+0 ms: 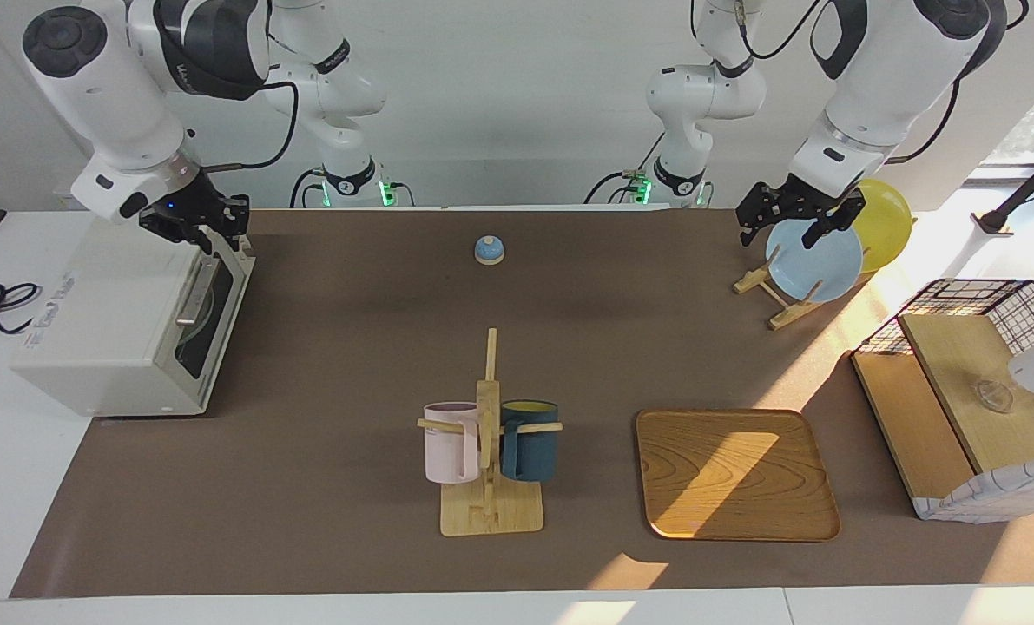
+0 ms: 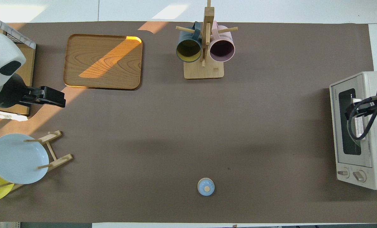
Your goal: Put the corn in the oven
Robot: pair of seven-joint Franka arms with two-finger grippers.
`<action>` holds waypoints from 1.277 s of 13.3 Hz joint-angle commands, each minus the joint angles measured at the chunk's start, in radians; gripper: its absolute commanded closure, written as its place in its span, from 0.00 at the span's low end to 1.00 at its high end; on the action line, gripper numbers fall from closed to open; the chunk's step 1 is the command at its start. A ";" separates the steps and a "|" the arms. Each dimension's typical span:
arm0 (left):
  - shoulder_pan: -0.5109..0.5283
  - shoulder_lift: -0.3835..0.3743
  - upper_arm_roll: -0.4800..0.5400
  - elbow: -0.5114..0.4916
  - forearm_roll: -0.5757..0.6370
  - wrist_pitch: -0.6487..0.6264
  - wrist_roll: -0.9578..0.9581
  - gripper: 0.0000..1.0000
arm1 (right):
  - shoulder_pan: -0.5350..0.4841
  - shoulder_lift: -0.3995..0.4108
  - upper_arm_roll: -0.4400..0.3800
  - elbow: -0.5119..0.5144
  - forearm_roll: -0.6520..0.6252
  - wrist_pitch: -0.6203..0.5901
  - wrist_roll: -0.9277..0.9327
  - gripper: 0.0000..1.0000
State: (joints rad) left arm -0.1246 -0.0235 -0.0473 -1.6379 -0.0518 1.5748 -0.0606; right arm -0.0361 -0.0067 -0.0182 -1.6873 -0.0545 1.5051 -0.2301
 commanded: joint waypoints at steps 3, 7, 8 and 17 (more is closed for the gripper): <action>0.011 -0.015 -0.009 -0.004 0.020 -0.007 0.005 0.00 | -0.010 0.019 0.003 0.020 0.044 0.024 0.046 0.00; 0.011 -0.015 -0.009 -0.004 0.020 -0.007 0.005 0.00 | -0.010 0.019 0.000 0.041 0.061 -0.012 0.049 0.00; 0.011 -0.015 -0.009 -0.004 0.020 -0.007 0.005 0.00 | -0.008 0.013 -0.002 0.035 0.061 -0.016 0.049 0.00; 0.011 -0.015 -0.009 -0.004 0.020 -0.007 0.005 0.00 | 0.097 0.014 -0.101 0.038 0.033 -0.013 0.049 0.00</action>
State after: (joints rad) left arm -0.1246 -0.0235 -0.0473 -1.6379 -0.0518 1.5748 -0.0606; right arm 0.0184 0.0019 -0.0741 -1.6646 -0.0168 1.5100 -0.1959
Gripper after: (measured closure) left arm 0.000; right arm 0.000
